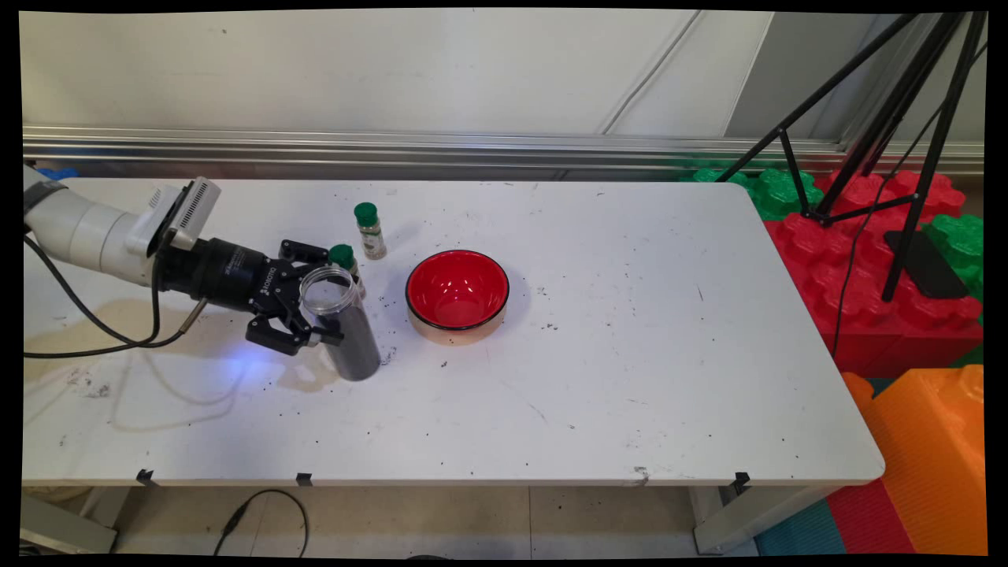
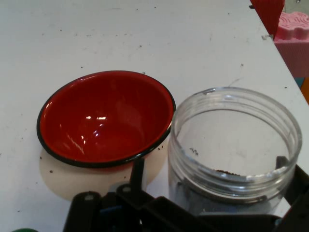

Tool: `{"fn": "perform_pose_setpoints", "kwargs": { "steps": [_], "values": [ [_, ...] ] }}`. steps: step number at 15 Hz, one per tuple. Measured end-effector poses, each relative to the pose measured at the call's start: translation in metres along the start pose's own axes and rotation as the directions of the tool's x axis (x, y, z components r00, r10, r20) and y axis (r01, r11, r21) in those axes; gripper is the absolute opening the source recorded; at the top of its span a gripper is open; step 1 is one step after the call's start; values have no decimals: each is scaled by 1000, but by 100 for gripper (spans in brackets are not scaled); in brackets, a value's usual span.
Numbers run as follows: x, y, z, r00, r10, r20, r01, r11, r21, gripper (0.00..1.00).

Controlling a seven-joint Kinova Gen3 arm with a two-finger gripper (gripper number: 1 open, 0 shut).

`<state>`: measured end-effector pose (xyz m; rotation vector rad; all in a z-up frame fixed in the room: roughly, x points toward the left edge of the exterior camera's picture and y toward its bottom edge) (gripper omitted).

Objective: Pick up the black seasoning powder from the table, then pour the black seasoning powder in the red bowl

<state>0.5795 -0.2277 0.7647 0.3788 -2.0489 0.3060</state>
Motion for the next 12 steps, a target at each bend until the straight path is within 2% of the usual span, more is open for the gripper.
{"fn": "perform_pose_setpoints", "kwargs": {
  "steps": [3, 4, 12],
  "values": [
    [-2, 0, 1, 1000, 0, 0, 0, 1000, -1, 100],
    [-3, 1, 2, 1000, 0, 1, 0, 1000, -2, 0],
    [-2, 0, 1, 1000, -14, 1, 14, 1000, -4, 0]
  ]
}}
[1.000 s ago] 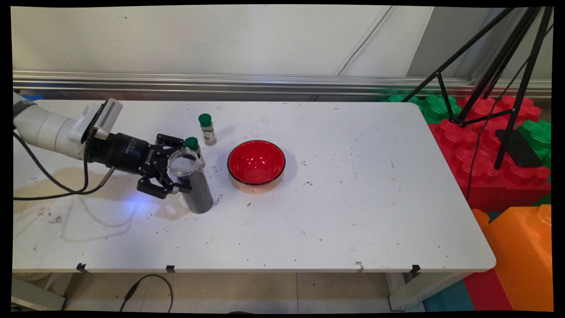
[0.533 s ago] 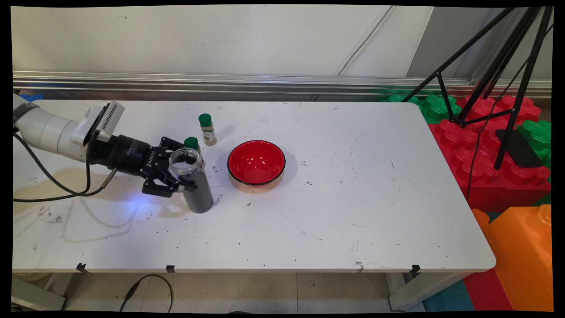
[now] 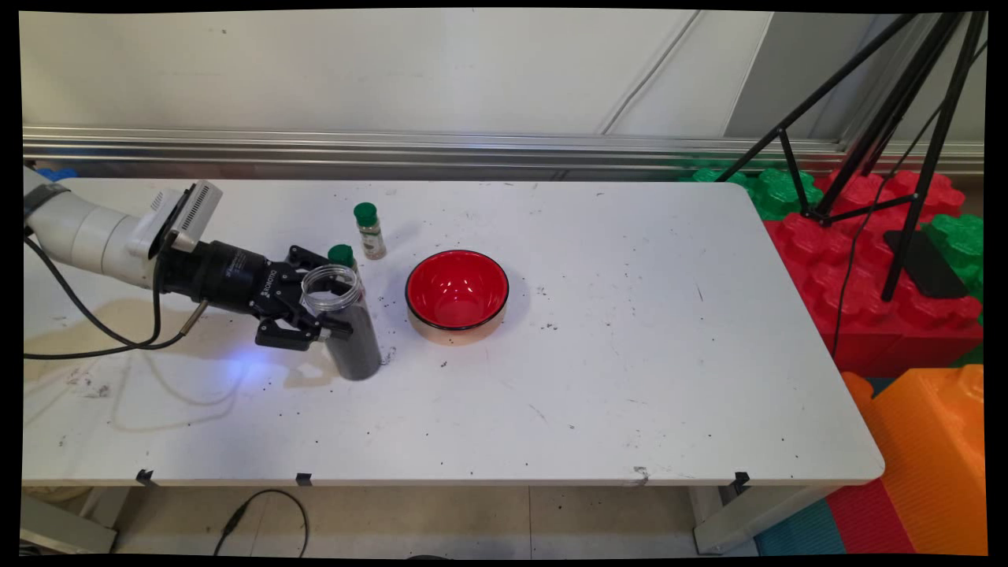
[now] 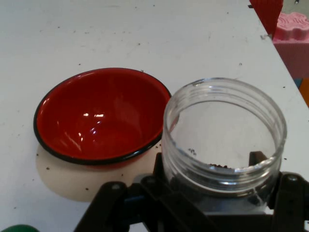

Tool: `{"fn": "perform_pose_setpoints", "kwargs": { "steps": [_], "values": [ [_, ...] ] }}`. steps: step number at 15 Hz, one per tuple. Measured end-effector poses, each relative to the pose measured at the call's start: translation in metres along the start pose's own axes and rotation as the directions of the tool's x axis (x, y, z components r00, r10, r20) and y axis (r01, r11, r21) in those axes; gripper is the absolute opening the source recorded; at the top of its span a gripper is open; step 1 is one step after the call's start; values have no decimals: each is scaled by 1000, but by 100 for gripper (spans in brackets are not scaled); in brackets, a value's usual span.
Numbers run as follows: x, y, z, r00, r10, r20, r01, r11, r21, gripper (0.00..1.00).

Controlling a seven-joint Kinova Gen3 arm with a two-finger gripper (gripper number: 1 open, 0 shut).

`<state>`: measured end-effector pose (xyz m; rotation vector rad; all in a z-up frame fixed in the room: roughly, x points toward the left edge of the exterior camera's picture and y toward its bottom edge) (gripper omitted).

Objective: Pour the black seasoning powder in the red bowl

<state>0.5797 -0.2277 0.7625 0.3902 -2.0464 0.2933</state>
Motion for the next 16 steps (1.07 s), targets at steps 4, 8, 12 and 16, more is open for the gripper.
{"fn": "perform_pose_setpoints", "kwargs": {
  "steps": [4, 8, 12, 16],
  "values": [
    [12, -4, -4, 1000, -19, -11, 19, 1000, 18, 0],
    [32, -9, -9, 999, -32, -19, 33, 998, 45, 0],
    [54, -16, -14, 999, -38, -25, 40, 997, 70, 0],
    [79, -24, -18, 999, -35, -34, 38, 995, 95, 0]
  ]
}}
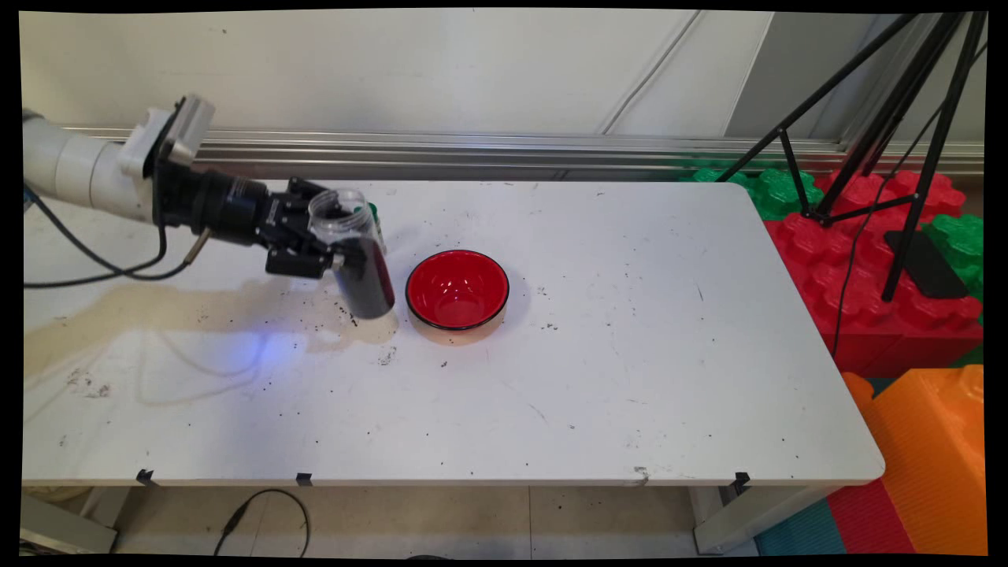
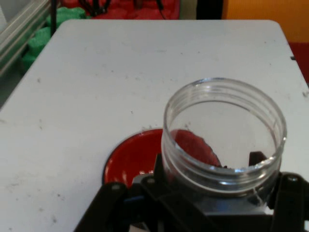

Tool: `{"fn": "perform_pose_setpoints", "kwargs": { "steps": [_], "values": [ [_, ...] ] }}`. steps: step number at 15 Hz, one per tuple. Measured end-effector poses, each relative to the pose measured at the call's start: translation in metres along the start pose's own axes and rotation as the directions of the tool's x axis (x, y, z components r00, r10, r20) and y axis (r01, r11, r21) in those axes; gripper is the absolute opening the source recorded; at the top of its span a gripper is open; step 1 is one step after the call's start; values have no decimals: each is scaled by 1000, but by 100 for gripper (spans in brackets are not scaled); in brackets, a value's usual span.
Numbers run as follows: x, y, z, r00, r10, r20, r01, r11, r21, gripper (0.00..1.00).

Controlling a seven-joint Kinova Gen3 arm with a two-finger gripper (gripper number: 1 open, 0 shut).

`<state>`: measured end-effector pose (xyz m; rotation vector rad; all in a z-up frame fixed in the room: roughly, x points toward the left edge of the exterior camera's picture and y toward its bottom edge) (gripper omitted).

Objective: Pour the black seasoning powder in the red bowl

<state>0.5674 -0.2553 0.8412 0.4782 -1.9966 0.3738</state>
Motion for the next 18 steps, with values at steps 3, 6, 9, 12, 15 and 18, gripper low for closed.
{"fn": "perform_pose_setpoints", "kwargs": {
  "steps": [3, 6, 9, 12, 15, 18],
  "values": [
    [21, -8, 1, 1000, 14, -11, -14, 1000, 23, 0],
    [40, -18, 5, 999, 40, -18, -40, 998, 47, 0],
    [56, -29, 11, 996, 87, -19, -85, 994, 69, 0],
    [66, -39, 17, 992, 126, -15, -124, 988, 87, 0],
    [75, -51, 27, 985, 175, -6, -173, 979, 104, 0],
    [80, -62, 35, 973, 231, 9, -230, 966, 118, 0]
  ]
}}
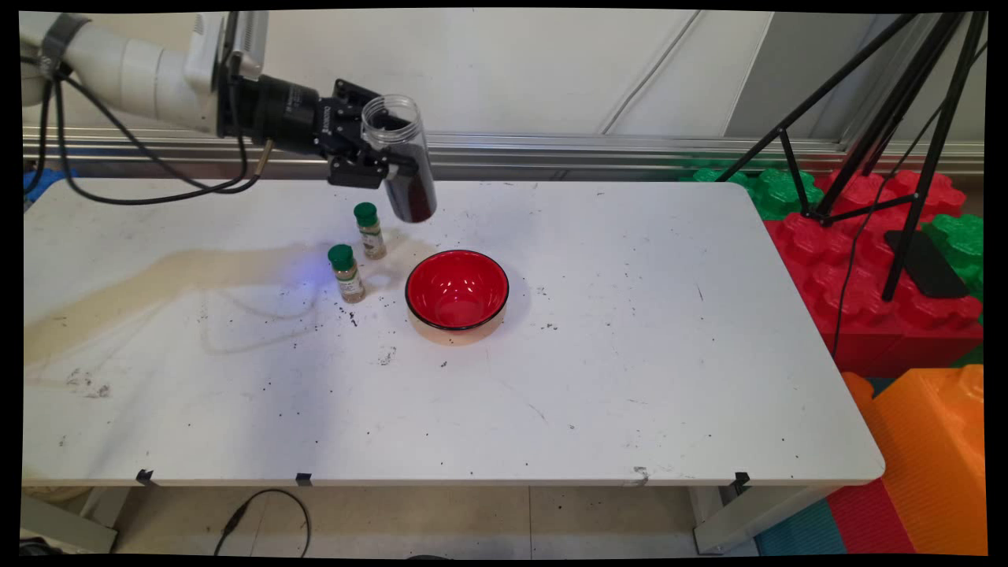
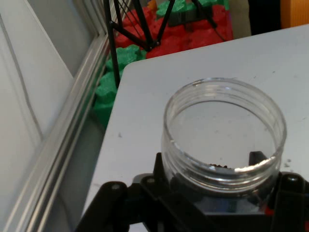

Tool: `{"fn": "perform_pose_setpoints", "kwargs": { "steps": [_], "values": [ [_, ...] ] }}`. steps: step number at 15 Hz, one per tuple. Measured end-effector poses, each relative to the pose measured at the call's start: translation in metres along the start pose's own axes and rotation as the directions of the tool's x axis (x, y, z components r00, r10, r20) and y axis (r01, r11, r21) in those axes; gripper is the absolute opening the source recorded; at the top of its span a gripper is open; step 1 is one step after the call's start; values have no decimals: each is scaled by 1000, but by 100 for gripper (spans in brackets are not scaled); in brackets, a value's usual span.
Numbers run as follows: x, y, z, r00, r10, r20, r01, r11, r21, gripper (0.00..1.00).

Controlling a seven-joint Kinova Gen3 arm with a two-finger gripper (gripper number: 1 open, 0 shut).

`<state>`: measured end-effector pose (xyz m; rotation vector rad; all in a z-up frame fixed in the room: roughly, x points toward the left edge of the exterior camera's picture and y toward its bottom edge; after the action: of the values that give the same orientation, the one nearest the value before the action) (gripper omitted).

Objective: Pour the black seasoning powder in the red bowl

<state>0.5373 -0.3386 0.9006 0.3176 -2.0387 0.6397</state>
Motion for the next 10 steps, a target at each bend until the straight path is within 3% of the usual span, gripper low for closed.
{"fn": "perform_pose_setpoints", "kwargs": {
  "steps": [5, 10],
  "values": [
    [2, -16, 18, 992, 126, 17, -126, 992, 14, 0],
    [-4, -26, 35, 966, 256, 41, -257, 966, 25, 0]
  ]
}}
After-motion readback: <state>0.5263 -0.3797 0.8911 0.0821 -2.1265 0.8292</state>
